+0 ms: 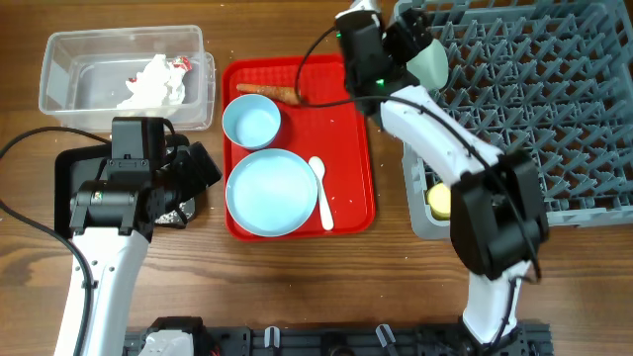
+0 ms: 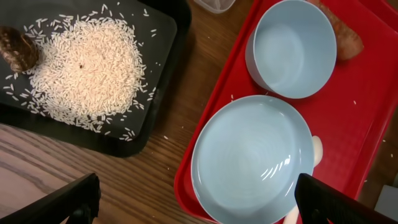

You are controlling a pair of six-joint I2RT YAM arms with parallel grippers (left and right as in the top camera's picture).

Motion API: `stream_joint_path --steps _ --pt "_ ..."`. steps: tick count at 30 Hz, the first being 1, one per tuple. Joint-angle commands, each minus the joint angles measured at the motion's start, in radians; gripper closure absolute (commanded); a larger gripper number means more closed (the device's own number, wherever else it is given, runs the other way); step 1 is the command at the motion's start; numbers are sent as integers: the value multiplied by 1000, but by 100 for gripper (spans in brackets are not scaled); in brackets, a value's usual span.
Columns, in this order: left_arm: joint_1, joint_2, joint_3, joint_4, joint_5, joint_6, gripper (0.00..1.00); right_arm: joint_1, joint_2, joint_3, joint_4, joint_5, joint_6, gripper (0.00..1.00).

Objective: Sort waste into correct bins and load items into the dishwasher rack
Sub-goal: 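Carry the green bowl right and place it in the rack, then grasp the light-blue bowl with the right gripper and lift it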

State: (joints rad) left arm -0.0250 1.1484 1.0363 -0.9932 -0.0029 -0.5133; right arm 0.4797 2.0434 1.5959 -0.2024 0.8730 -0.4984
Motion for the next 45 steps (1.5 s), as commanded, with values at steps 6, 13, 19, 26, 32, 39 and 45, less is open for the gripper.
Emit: stream_joint_path --steps 6,13,19,26,32,39,45 --pt "6 5 4 1 -17 11 0 158 -81 -7 -390 -1037 823 0" --pt "6 5 4 1 -17 12 0 175 -13 -55 -243 -1099 1115 14" --pt "6 5 4 1 -17 11 0 179 105 -55 -207 -1103 1184 32" --pt "6 5 4 1 -17 11 0 178 134 -55 -165 -994 1212 55" --pt "6 5 4 1 -17 11 0 178 173 -55 -130 -974 1212 82" --pt "6 5 4 1 -17 12 0 169 178 -54 -102 -974 1205 96" --pt "6 5 4 1 -17 11 0 127 83 12 -168 -978 1125 96"
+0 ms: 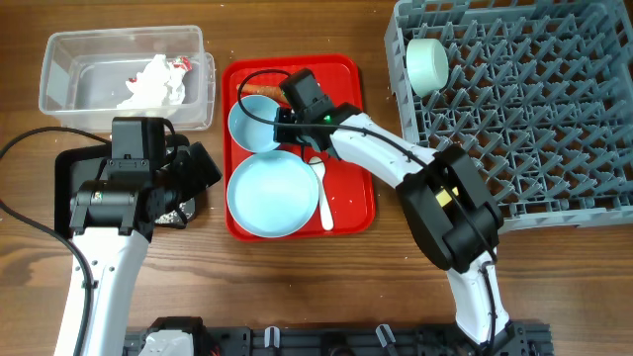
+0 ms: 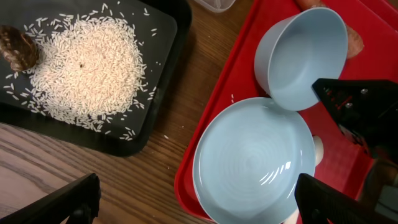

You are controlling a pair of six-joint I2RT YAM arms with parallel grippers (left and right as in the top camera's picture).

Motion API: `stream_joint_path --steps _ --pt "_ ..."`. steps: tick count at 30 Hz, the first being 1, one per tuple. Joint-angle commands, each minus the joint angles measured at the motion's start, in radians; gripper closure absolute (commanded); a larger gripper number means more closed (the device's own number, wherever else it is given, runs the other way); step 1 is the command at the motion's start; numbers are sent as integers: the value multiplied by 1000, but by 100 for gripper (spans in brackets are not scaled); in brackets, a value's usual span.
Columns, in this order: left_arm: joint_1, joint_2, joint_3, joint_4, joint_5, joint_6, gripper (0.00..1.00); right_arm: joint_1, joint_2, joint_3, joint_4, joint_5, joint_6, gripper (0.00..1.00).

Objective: Sort waste into correct bins and load items into the dishwasher rack
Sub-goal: 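Grasp the light-blue bowl with the right gripper and lift it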

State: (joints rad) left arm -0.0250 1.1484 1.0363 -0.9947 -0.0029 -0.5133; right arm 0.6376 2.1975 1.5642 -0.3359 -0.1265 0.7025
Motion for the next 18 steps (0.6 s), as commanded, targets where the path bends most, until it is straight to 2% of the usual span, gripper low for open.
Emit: stream_joint_path --steps 1,5,7,10,12,13,15,18 --pt "6 5 4 2 -17 12 0 -43 -117 63 -71 22 -114 96" --pt "6 5 4 3 -17 12 0 -110 -321 91 -254 48 -248 96" --pt "6 5 4 2 -17 11 0 -161 -435 91 -392 156 -260 96" --pt "6 5 4 2 -17 12 0 -240 -572 91 -602 412 -279 96" --pt "6 5 4 2 -17 12 0 -270 -610 90 -773 719 -199 96" --pt "6 5 4 2 -17 12 0 -272 -608 87 -914 935 -143 96" --pt "6 5 4 2 -17 12 0 -273 -593 63 -1015 1085 -92 96" --pt "6 5 4 3 -17 12 0 -273 -547 31 -1058 1244 -107 96"
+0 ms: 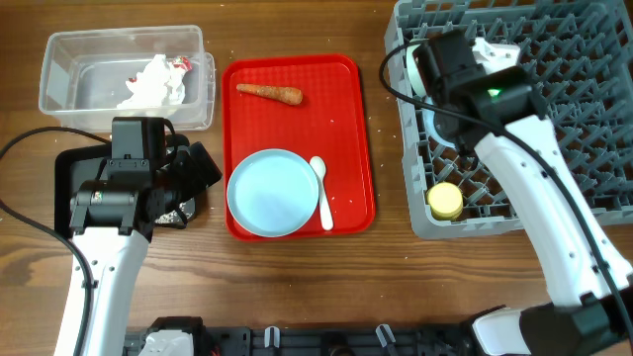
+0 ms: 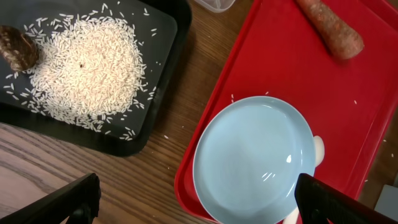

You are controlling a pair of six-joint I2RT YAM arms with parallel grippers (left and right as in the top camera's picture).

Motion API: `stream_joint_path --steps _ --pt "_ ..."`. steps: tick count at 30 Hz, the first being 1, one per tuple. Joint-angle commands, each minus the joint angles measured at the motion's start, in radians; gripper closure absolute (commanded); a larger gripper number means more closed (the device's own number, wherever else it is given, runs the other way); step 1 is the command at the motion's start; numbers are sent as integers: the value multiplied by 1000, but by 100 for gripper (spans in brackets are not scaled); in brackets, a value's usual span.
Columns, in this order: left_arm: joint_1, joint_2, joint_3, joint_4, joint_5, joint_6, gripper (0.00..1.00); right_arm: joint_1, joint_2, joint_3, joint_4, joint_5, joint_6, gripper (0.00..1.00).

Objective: Sort waste into correct bins and load items into the dishwasher rack
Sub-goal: 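Grasp the light-blue bowl with the right gripper and lift it, then place the light-blue bowl in the rack with the right gripper, then reach the right gripper to the light-blue plate and grasp it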

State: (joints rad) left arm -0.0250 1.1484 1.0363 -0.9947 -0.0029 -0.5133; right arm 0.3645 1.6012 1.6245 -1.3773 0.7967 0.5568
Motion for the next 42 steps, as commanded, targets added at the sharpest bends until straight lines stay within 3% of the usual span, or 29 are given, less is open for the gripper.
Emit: stream_joint_path --steps 1,4,12,22,28,29,31,34,37,42 --pt "6 5 4 3 -17 12 0 0 66 -35 -15 360 35 96" --pt "6 5 4 3 -17 11 0 0 125 -36 52 391 -13 96" --pt "6 5 4 2 -17 12 0 1 314 -36 322 475 -378 96" --pt "6 5 4 2 -17 11 0 59 404 -37 302 393 -394 96" --pt "6 5 4 2 -17 12 0 124 404 -48 274 201 -400 95" --pt "6 5 4 3 -17 12 0 131 404 -48 257 162 -400 89" --pt "6 5 4 3 -17 12 0 144 404 -48 208 97 -399 41" --pt "6 5 4 2 -17 12 0 169 395 -41 170 84 -343 16" --pt "6 5 4 3 -17 11 0 180 359 0 155 -27 -345 8" --pt "6 5 4 3 -17 12 0 180 254 78 141 -234 -348 5"
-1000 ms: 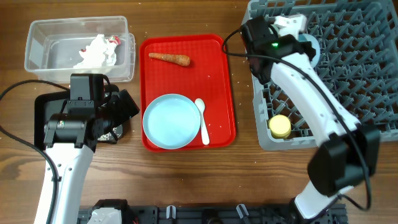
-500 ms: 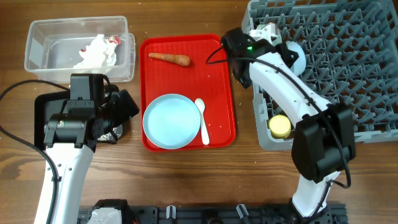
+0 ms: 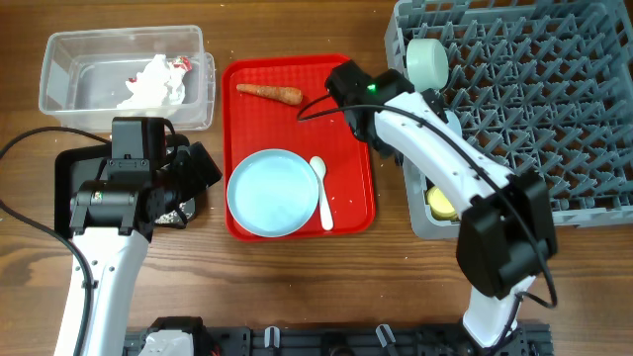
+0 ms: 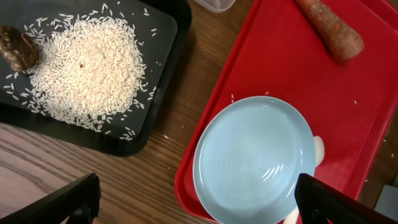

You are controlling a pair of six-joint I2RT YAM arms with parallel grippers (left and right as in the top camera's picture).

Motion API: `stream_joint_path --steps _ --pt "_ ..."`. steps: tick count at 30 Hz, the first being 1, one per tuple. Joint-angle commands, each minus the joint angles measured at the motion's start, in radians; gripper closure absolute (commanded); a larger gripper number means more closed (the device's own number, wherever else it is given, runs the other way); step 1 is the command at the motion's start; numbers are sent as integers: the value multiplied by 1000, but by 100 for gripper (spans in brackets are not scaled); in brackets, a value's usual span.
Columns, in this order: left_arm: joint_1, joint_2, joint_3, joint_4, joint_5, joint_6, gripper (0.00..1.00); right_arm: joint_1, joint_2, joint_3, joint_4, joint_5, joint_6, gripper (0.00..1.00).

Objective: Sort waste into correct bins and load items into the dishwasher rack
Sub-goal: 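Reach the right gripper to the light-blue plate and grasp it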

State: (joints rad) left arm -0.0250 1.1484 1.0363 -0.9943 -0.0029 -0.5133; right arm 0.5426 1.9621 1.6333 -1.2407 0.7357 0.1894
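Note:
On the red tray (image 3: 351, 148) lie a carrot (image 3: 269, 93), a light blue plate (image 3: 269, 193) and a white spoon (image 3: 321, 190). My right gripper (image 3: 341, 84) hovers over the tray's far right part, just right of the carrot; its jaws cannot be made out. My left gripper (image 3: 203, 168) stays open by the tray's left edge, its fingers (image 4: 74, 199) spread wide above the plate (image 4: 252, 158). The carrot (image 4: 329, 28) shows at the top of the left wrist view. A pale green cup (image 3: 427, 59) sits in the grey dishwasher rack (image 3: 554, 119).
A clear bin (image 3: 59, 94) with crumpled paper (image 3: 153, 84) stands at the far left. A black tray (image 4: 158, 93) holds spilled rice (image 4: 87, 65) and a brown lump (image 4: 18, 53). A yellow item (image 3: 440, 203) lies in the rack's near left corner.
My right arm has moved from over the rack's left side back to the tray, ending beside the carrot. The left arm, plate, spoon and carrot have not moved.
My right gripper first held the pale green cup at the rack's far left corner. Then the cup stood in the rack and the gripper was at the small blue bowl on the tray. Then the bowl was off the tray with the arm over the rack. Now the arm is back over the tray.

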Motion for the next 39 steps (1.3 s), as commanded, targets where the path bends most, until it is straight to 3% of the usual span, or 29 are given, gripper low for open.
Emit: stream_joint_path --steps 1,4,5,7,9,13,19,22,29,35,38,39 --pt "6 5 4 2 -17 12 0 3 -126 76 18 -228 19 6" --pt "6 5 4 2 -17 12 0 2 -187 78 156 -525 19 8" --pt "6 5 4 2 -17 11 0 2 -193 76 249 -776 25 15" --pt "6 5 4 2 -17 11 0 4 -182 64 327 -925 68 22" --pt "6 5 4 2 -17 12 0 16 -127 42 391 -940 103 22" --pt "6 5 4 2 -17 12 0 58 -21 42 341 -982 186 25" --pt "6 5 4 2 -17 11 0 151 103 11 223 -920 517 54" --pt "6 5 4 2 -17 12 0 164 110 -61 245 -917 633 61" --pt "6 5 4 2 -17 11 0 220 111 -209 378 -934 690 67" --pt "6 5 4 2 -17 11 0 232 111 -239 424 -935 730 81" --pt "6 5 4 2 -17 11 0 232 116 -239 430 -927 731 96" --pt "6 5 4 2 -17 11 0 232 116 -239 438 -927 735 96"
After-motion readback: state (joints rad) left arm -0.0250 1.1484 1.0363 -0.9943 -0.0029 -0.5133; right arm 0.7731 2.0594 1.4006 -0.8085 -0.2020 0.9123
